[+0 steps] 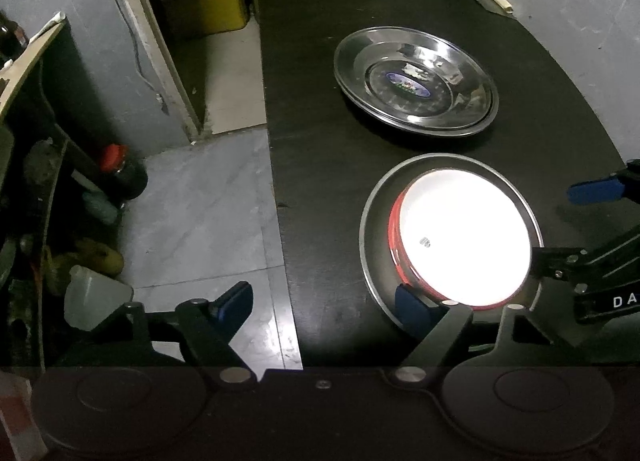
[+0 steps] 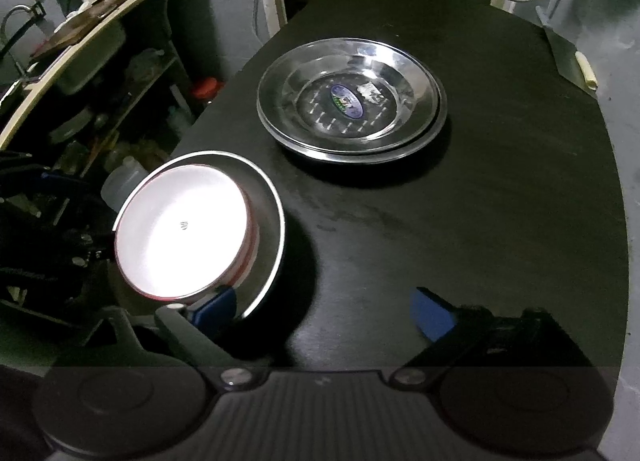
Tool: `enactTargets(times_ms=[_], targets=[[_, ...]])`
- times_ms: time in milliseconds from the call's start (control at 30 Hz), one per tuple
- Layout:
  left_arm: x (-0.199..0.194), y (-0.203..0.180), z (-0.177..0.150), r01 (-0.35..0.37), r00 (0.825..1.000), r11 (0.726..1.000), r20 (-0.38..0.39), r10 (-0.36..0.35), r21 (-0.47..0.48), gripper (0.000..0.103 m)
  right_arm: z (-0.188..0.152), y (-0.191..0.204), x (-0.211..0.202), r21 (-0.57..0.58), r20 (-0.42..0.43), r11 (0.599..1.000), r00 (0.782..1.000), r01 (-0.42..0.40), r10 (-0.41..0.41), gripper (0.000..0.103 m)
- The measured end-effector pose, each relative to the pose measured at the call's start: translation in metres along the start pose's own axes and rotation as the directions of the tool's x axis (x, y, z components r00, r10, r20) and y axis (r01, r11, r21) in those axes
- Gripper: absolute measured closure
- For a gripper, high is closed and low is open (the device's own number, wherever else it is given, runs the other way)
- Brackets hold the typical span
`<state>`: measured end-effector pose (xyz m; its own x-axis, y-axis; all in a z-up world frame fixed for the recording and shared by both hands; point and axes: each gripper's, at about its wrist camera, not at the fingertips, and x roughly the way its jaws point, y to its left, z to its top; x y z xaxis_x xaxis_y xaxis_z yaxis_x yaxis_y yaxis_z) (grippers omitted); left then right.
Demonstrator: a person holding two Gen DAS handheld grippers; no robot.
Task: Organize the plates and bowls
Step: 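Reach the left gripper to the steel bowl rim and close it, then lift the steel bowl with nested white bowls toward the steel plate stack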
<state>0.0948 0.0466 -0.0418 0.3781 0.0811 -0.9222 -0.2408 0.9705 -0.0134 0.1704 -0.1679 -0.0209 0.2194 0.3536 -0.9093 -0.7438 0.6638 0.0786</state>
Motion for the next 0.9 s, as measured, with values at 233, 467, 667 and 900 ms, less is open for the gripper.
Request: enactTargets(times_ms=[233, 467, 667, 900], targets=[[0.000, 0.001, 0.001, 0.060, 0.998, 0.998, 0.004, -0.060, -0.012, 0.045, 0.000, 0.001, -0.002, -0.006, 0.005, 0.999, 0.999, -0.033, 0.033, 0.021], [0.004, 0.003, 0.001, 0.111, 0.994, 0.993, 0.001, -0.111, -0.033, 0.058, 0.000, 0.002, -0.002, -0.010, 0.011, 0.998, 0.998, -0.064, 0.064, 0.032], [0.008, 0.002, 0.002, 0.135, 0.991, 0.990, -0.004, -0.135, -0.047, 0.067, 0.001, 0.004, -0.001, -0.015, 0.010, 0.996, 0.996, -0.093, 0.093, 0.044], [0.010, 0.001, 0.002, 0.162, 0.987, 0.985, 0.001, -0.162, -0.059, 0.077, 0.002, 0.005, 0.000, -0.018, 0.013, 0.991, 0.991, -0.130, 0.130, 0.061]])
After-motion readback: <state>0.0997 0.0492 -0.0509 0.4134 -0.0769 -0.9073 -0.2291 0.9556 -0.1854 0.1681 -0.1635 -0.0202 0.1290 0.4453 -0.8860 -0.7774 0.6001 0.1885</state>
